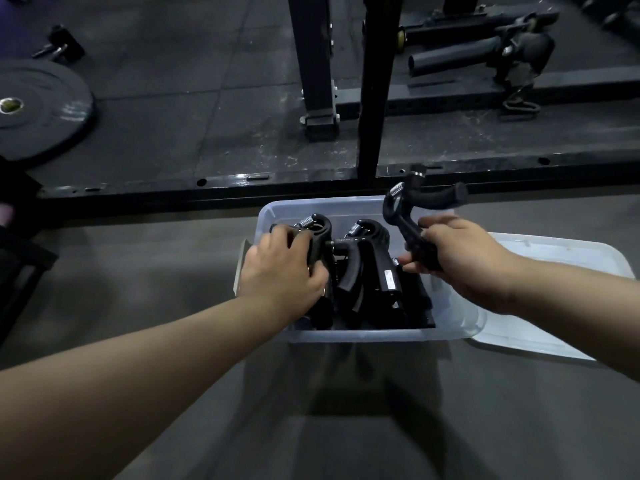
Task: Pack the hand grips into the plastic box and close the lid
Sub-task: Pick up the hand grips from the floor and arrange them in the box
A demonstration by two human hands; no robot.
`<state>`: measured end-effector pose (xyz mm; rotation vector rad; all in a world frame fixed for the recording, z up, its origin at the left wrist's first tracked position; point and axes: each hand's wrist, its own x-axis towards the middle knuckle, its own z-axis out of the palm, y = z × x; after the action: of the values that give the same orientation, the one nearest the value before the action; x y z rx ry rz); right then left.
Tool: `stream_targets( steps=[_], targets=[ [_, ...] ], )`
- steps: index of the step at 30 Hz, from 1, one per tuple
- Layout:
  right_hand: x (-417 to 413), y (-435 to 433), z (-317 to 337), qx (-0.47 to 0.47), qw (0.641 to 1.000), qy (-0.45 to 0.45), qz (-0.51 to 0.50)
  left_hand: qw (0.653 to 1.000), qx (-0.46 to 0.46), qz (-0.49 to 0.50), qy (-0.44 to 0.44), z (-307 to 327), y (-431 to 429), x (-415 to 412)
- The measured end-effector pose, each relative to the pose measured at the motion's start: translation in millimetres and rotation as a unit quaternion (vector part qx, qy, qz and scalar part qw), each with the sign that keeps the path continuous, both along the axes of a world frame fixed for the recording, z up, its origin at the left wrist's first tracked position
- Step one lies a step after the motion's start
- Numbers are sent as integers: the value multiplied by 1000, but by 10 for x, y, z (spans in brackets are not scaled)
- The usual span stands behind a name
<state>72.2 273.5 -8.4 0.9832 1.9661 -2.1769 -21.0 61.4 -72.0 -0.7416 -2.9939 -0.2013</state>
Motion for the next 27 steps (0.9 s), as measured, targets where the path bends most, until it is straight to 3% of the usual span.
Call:
stream_targets(
  steps=[2,4,6,9,15,17,19,25,27],
  targets=[
    [42,-13,-51,31,999,-19,3,1000,-6,1,-5,-1,-1,19],
    [91,10,-179,140,988,-64,28,1000,18,13,-20,21,1,18],
    [157,29,-267,267,953,-115,81,998,41,19,-33,44,17,5],
    [236,28,-343,374,898,-166,161,998,45,24,-36,43,61,-4],
    [291,-99,-397,473,781,-241,329,999,39,29,-1,9,74,21],
    [265,-91,-400,475,761,-259,358,999,29,28,6,-10,64,46],
    [229,-64,-358,462,770,-251,362,999,22,27,7,-17,64,73],
    [154,30,-217,344,907,-112,213,1000,23,18,11,-14,61,99],
    [144,-37,-214,316,912,-79,248,999,39,13,17,-26,47,97]
  ],
)
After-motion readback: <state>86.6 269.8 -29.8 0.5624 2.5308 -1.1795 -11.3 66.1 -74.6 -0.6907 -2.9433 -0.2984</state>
